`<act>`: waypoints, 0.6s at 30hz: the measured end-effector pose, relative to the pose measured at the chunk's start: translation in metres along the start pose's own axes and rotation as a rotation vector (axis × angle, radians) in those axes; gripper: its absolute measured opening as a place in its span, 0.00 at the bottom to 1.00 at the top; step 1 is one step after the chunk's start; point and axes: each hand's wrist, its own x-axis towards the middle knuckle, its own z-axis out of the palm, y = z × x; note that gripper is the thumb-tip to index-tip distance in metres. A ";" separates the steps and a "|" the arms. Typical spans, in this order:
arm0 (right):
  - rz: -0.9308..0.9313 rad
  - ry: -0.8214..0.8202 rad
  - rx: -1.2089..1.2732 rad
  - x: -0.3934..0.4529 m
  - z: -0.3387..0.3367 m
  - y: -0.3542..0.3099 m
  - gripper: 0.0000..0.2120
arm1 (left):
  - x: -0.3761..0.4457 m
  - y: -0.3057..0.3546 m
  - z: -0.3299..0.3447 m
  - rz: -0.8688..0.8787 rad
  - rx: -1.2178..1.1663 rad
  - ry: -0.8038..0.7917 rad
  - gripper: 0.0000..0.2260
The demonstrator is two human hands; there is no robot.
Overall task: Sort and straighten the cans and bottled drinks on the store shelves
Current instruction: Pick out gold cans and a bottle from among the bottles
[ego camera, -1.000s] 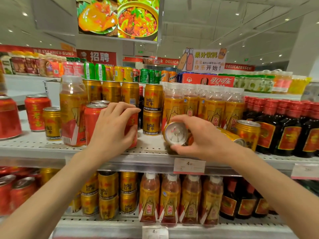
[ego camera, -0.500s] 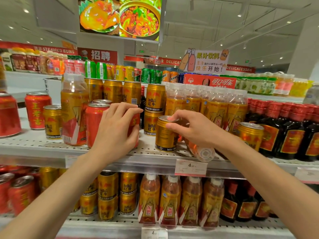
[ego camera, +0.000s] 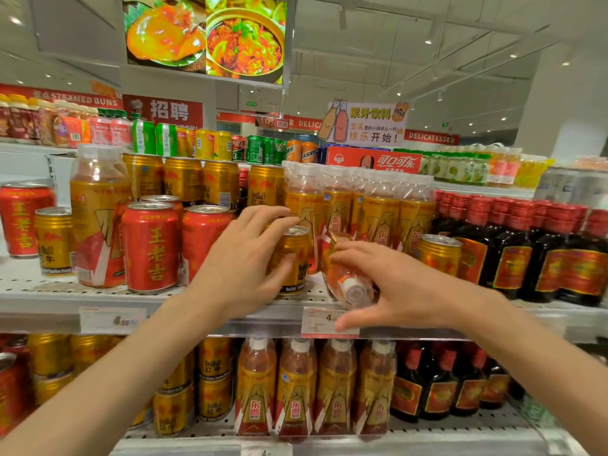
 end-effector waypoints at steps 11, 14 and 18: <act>-0.070 0.299 0.174 0.008 0.007 0.021 0.35 | 0.001 0.002 0.025 -0.138 -0.201 0.023 0.19; -0.029 0.371 0.340 0.017 -0.001 0.025 0.30 | 0.000 0.002 0.025 -0.146 -0.207 0.027 0.19; 0.055 0.530 0.466 0.033 -0.010 0.027 0.26 | 0.001 0.003 0.025 -0.149 -0.216 0.029 0.19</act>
